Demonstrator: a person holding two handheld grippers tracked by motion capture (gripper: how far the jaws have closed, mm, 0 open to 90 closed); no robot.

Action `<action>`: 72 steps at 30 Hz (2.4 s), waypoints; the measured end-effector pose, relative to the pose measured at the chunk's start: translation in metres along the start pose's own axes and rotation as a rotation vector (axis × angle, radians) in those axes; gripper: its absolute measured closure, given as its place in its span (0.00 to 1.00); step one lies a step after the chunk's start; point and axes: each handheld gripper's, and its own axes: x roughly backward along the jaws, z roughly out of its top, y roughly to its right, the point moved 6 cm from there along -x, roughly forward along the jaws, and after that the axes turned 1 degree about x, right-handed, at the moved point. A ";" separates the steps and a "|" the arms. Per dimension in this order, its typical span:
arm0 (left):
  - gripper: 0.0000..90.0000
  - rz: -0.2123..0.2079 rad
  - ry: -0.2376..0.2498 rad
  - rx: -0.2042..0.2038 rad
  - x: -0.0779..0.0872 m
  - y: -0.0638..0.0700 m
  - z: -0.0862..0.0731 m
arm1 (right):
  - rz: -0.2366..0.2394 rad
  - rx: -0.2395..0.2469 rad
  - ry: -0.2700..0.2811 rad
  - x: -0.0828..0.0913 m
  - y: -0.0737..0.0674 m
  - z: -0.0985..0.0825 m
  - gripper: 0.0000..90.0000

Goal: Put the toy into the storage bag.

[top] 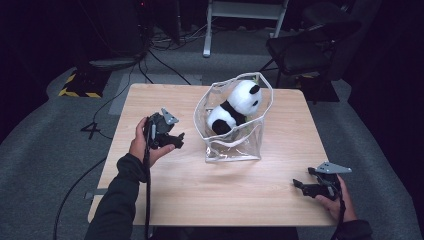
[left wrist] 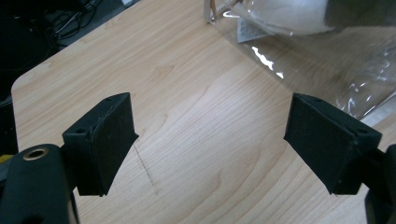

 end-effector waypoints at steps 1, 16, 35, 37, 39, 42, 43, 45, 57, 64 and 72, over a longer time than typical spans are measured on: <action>0.18 -0.006 -0.001 0.002 -0.001 0.001 -0.002 | 0.000 0.000 0.000 0.000 0.000 0.000 0.17; 0.18 -0.027 -0.018 -0.009 0.001 0.011 -0.034 | 0.000 0.000 0.000 0.000 0.000 0.000 0.17; 0.18 -0.021 -0.066 -0.027 -0.001 0.017 -0.081 | -0.002 -0.002 0.001 0.000 0.000 0.000 0.17; 0.18 -0.024 -0.060 -0.020 -0.002 0.018 -0.086 | -0.002 -0.002 0.001 0.000 0.000 0.000 0.17; 0.18 -0.030 -0.060 -0.006 -0.004 0.018 -0.093 | -0.002 -0.002 0.001 0.000 0.000 0.000 0.17; 0.18 -0.033 -0.066 0.005 -0.007 0.019 -0.101 | -0.002 -0.002 0.001 0.000 0.000 0.000 0.17; 0.18 -0.036 -0.068 0.009 -0.007 0.019 -0.104 | -0.002 -0.002 0.001 0.000 0.000 0.000 0.17; 0.18 -0.034 -0.074 0.013 -0.007 0.020 -0.109 | -0.002 -0.002 0.001 0.000 0.000 0.000 0.17; 0.18 -0.081 -0.085 0.086 -0.010 0.028 -0.140 | -0.002 -0.003 0.001 0.000 0.000 0.000 0.17; 0.19 -0.105 -0.073 0.180 -0.006 0.023 -0.155 | -0.003 -0.003 0.001 0.000 0.000 0.000 0.17; 0.18 -0.116 -0.024 0.231 0.002 0.018 -0.171 | -0.003 -0.003 0.001 0.000 0.000 0.000 0.17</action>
